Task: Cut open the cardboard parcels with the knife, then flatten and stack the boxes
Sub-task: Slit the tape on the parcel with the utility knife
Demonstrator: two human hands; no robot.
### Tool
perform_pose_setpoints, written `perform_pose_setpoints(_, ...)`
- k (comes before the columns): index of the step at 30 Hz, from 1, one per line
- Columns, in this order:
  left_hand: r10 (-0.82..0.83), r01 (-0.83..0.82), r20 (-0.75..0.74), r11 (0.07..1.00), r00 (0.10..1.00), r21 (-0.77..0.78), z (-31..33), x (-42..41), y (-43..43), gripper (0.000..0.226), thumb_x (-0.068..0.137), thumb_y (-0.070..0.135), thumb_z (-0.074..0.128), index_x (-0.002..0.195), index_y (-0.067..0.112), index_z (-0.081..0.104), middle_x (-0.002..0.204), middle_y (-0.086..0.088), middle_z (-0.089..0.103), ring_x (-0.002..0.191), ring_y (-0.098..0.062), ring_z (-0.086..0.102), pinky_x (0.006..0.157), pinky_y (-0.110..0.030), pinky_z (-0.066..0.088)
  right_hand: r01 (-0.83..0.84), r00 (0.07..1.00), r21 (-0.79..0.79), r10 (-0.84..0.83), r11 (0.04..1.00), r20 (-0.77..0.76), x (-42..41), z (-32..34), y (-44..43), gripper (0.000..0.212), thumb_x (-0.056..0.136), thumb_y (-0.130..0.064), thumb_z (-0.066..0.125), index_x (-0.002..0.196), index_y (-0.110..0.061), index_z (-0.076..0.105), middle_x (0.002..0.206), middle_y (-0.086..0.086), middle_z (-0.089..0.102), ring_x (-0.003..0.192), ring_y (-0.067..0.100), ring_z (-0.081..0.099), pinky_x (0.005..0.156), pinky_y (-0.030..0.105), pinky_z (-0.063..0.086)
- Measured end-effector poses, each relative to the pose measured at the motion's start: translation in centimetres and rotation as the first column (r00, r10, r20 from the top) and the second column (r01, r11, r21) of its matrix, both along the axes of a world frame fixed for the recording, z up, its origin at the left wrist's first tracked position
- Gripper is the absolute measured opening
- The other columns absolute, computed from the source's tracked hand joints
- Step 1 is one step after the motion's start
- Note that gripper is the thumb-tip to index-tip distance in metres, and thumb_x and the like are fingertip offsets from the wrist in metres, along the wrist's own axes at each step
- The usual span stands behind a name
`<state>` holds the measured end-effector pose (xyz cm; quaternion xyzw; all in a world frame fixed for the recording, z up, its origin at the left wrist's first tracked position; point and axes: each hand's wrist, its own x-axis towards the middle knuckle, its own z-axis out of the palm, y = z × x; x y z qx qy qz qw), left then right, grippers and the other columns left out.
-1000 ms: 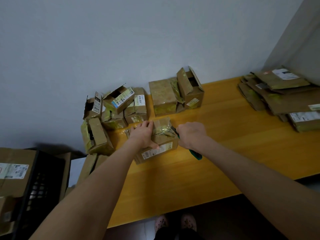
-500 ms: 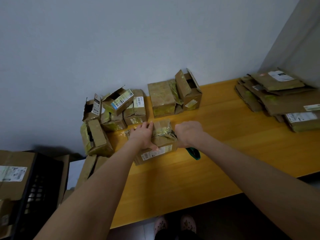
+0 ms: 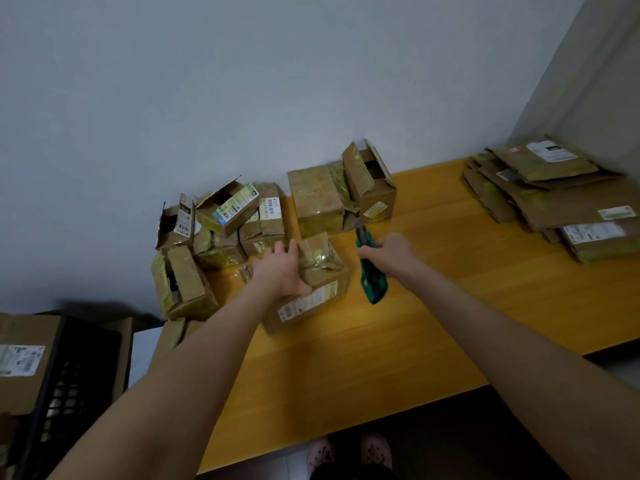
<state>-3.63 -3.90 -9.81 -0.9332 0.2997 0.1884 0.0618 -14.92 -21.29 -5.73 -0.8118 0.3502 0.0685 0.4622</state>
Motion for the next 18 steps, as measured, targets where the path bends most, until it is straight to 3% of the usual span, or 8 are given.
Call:
perform_pose_setpoints(3,0.153,-0.148,0.03,0.978,0.988,-0.145,1.5,0.4,-0.7,0.118,0.069,0.067,0.07,0.153,0.012,0.008,0.15,-0.018,0.025,0.136,-0.038,0.03,0.106,-0.056,0.037,0.121,0.989,0.334,-0.142,0.935,0.038,0.1,-1.1,1.4,0.028,0.093,-0.03,0.061,0.103,-0.004,0.061,0.103,0.016,0.066,0.091,0.025,0.065,0.077,0.035,0.055)
perform_pose_setpoints(5,0.268,-0.261,-0.001,0.936,0.963,-0.235,2.3,0.6,-1.0,0.122,0.067,0.067,0.072,0.153,0.013,0.004,0.151,-0.018,0.022,0.137,-0.038,0.027,0.106,-0.053,0.039,0.166,0.969,0.49,-0.235,0.856,0.081,0.6,-1.2,2.5,0.025,0.095,-0.031,0.058,0.106,-0.008,0.058,0.103,0.013,0.064,0.096,0.025,0.065,0.081,0.037,0.054)
perform_pose_setpoints(8,0.362,-0.362,-0.054,0.888,0.931,-0.284,2.4,-0.1,-1.0,0.127,0.067,0.064,0.074,0.153,0.013,-0.003,0.151,-0.019,0.019,0.139,-0.038,0.023,0.106,-0.05,0.036,0.19,0.916,0.656,-0.372,0.73,0.148,2.3,-0.7,3.3,0.021,0.098,-0.028,0.054,0.11,-0.011,0.053,0.1,0.005,0.062,0.093,0.021,0.062,0.07,0.032,0.054)
perform_pose_setpoints(11,0.447,-0.48,-0.176,0.8,0.877,-0.36,1.7,-0.9,-0.7,0.122,0.072,0.059,0.074,0.154,0.012,-0.004,0.151,-0.021,0.019,0.139,-0.037,0.026,0.11,-0.047,0.034,0.155,0.928,0.62,-0.328,0.769,0.175,3.7,-0.4,3.7,0.022,0.101,-0.028,0.049,0.116,-0.012,0.05,0.101,0.002,0.059,0.093,0.018,0.058,0.07,0.03,0.052)
perform_pose_setpoints(14,0.495,-0.599,-0.338,0.664,0.801,-0.448,1.1,-0.9,-0.4,0.095,0.079,0.051,0.072,0.149,0.009,0.023,0.148,-0.018,0.028,0.132,-0.033,0.04,0.107,-0.041,0.038,0.122,0.953,0.536,-0.249,0.835,0.171,4.8,-1.1,3.8,0.03,0.101,-0.032,0.046,0.124,-0.012,0.048,0.113,0.004,0.059,0.102,0.021,0.058,0.085,0.036,0.052)
perform_pose_setpoints(17,0.549,-0.637,-0.338,0.561,0.764,-0.529,0.5,0.1,0.3,0.066,0.083,0.039,0.073,0.132,0.006,0.044,0.135,-0.013,0.045,0.123,-0.027,0.048,0.099,-0.036,0.043,0.072,0.967,0.434,-0.169,0.898,0.191,5.4,-1.7,4.0,0.024,0.102,-0.031,0.045,0.116,-0.012,0.048,0.104,0.004,0.058,0.088,0.016,0.059,0.062,0.024,0.047)
perform_pose_setpoints(18,0.561,-0.638,-0.332,0.536,0.758,-0.553,0.4,0.6,0.6,0.065,0.082,0.038,0.074,0.13,0.006,0.045,0.133,-0.012,0.05,0.122,-0.026,0.051,0.098,-0.036,0.045,0.056,0.968,0.402,-0.149,0.914,0.203,5.6,-1.9,4.1,0.021,0.101,-0.03,0.045,0.112,-0.012,0.048,0.103,0.005,0.058,0.086,0.016,0.058,0.063,0.024,0.046)
